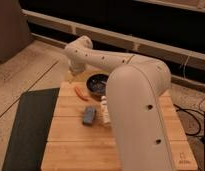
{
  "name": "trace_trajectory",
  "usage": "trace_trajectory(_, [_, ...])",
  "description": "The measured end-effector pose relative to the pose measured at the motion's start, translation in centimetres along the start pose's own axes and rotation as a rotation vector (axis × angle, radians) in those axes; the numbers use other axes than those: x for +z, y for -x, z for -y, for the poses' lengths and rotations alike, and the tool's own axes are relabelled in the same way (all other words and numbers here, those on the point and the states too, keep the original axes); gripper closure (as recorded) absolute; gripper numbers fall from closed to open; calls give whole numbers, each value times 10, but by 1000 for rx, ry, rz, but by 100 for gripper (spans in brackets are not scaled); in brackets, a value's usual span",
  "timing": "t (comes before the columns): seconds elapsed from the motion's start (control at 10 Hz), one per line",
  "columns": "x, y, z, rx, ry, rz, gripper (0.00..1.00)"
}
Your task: Drag the pepper across the table
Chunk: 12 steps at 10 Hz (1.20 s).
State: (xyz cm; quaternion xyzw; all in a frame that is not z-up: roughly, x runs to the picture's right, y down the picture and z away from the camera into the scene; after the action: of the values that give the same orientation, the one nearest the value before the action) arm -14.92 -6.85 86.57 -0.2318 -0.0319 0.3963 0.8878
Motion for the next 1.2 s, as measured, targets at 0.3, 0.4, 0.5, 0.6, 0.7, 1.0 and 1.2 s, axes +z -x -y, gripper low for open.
trace_trajectory(0.3, [23, -7, 0, -13, 65, -15, 35])
trace_trajectory(0.4, [29, -7, 1, -23, 82, -28, 35])
trace_trajectory(0.5, [36, -4, -4, -47, 103, -41, 35])
trace_trajectory(0.6, [46, -1, -11, -74, 123, -64, 35])
trace_trajectory(0.7, [55, -4, -12, -82, 137, -90, 35])
trace_trajectory(1.0, [85, -17, -9, -59, 169, -201, 35])
trace_trajectory(1.2, [101, -26, -2, -24, 191, -276, 35])
